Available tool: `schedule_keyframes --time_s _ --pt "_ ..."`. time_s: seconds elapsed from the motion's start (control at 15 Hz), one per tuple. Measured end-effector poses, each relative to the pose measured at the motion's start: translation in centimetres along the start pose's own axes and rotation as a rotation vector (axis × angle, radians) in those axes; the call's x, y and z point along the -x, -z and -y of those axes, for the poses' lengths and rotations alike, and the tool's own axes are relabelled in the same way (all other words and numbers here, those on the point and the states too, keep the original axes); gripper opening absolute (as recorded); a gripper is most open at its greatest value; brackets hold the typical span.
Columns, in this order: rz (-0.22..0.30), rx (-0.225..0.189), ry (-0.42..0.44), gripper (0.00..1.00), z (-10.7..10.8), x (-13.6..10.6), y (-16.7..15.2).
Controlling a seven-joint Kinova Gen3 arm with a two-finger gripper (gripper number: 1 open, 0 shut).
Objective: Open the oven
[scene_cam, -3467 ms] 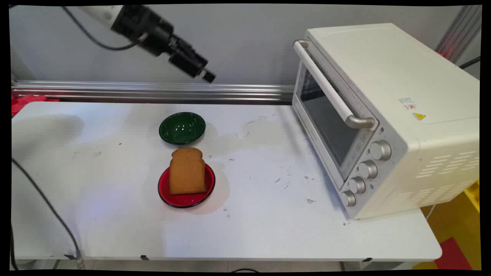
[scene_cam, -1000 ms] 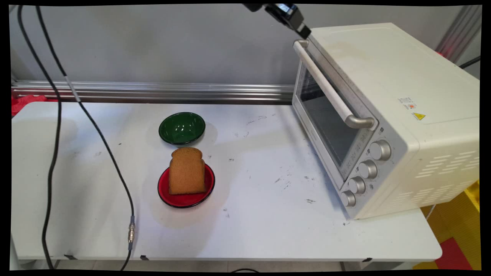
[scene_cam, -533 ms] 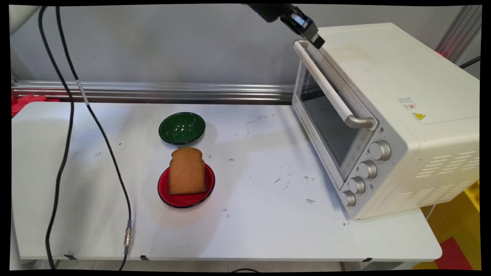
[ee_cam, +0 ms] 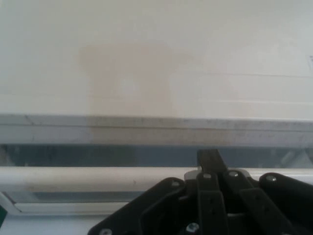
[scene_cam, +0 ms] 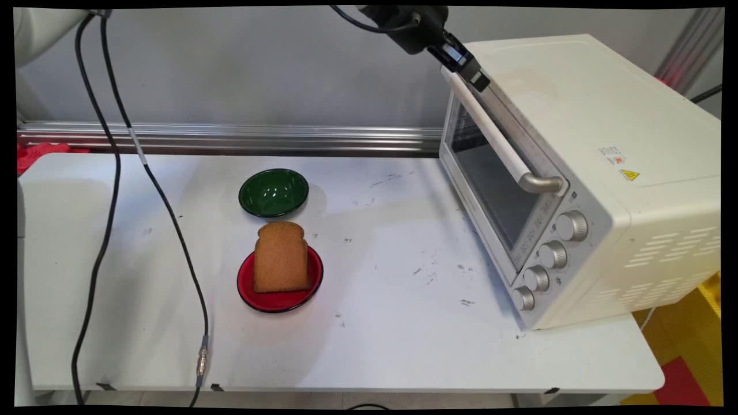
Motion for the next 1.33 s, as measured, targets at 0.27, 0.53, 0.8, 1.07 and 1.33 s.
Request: schedule_keyframes --time_s 0.27,0.53,0.8,1.07,1.33 --pt "0.000 -0.003 -0.004 0.00 0.4 0.3 -1.3" --pt "-0.009 -0.006 -0.005 0.00 0.9 0.3 -2.4" --pt "-0.014 -0.007 -0.005 0.00 1.2 0.4 -3.4" --pt "-0.014 -0.003 -0.003 0.00 1.3 0.8 -4.1" --pt "-0.011 0.005 -0.003 0.00 1.1 1.2 -4.7"
